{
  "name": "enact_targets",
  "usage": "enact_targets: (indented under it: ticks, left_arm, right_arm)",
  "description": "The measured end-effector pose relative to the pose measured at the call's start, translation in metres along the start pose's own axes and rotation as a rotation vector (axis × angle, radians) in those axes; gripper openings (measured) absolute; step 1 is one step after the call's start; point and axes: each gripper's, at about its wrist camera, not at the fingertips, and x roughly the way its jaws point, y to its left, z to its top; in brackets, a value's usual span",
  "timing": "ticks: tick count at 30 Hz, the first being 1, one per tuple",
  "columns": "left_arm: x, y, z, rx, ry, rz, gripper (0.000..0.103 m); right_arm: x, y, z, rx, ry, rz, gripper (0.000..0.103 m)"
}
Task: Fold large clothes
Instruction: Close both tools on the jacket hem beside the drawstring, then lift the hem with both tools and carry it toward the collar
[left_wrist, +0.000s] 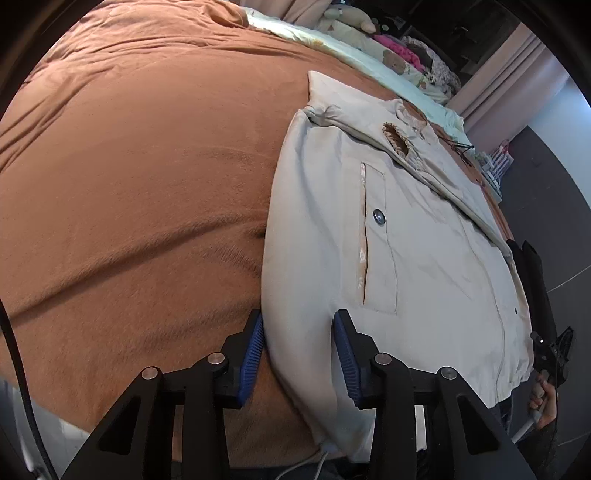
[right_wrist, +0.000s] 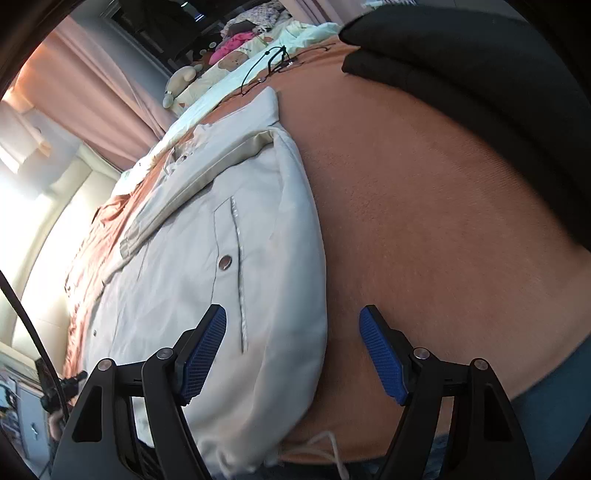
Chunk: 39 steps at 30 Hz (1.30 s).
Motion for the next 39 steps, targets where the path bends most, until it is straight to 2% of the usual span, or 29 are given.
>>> enact_targets:
  ticks: [6, 8, 12, 18, 24, 30, 32, 34, 37, 39]
  left_arm:
    - [0.009, 0.001, 0.004, -0.043, 0.009, -0.048, 0.04]
    - [0.006, 0.001, -0.001, -0.061, 0.023, -0.103, 0.04]
    - [0.002, 0.006, -0.013, -0.087, 0.041, -0.166, 0.04]
    - [-0.003, 0.005, -0.022, -0.14, 0.054, -0.293, 0.04]
    - [0.007, 0.002, -0.023, -0.152, 0.05, -0.306, 0.04]
    - [0.007, 0.003, -0.025, -0.172, 0.029, -0.295, 0.032]
    - [0.005, 0.004, -0.027, -0.175, 0.043, -0.29, 0.02]
    - [0.001, 0.007, -0.03, -0.178, 0.04, -0.284, 0.016]
    - [-0.007, 0.007, -0.032, -0.182, 0.001, -0.286, 0.012]
    - [-0.015, 0.004, -0.032, -0.171, -0.017, -0.281, 0.011]
  right_arm:
    - [0.008, -0.009, 0.0, 0.045, 0.021, 0.131, 0.074]
    - [0.005, -0.017, -0.009, 0.054, 0.033, 0.184, 0.074]
    - [0.0, -0.024, -0.032, 0.057, 0.075, 0.309, 0.074]
    - [-0.003, -0.031, -0.051, 0.078, 0.079, 0.396, 0.074]
    - [0.012, -0.027, -0.051, 0.106, 0.067, 0.411, 0.074]
    - [0.014, -0.018, -0.054, 0.117, 0.05, 0.351, 0.072]
    - [0.013, -0.012, -0.055, 0.121, 0.059, 0.334, 0.059]
    - [0.008, -0.014, -0.056, 0.124, 0.069, 0.323, 0.023]
    - [-0.007, -0.01, -0.057, 0.098, 0.055, 0.256, 0.012]
    - [-0.021, -0.002, -0.055, 0.094, 0.026, 0.25, 0.009]
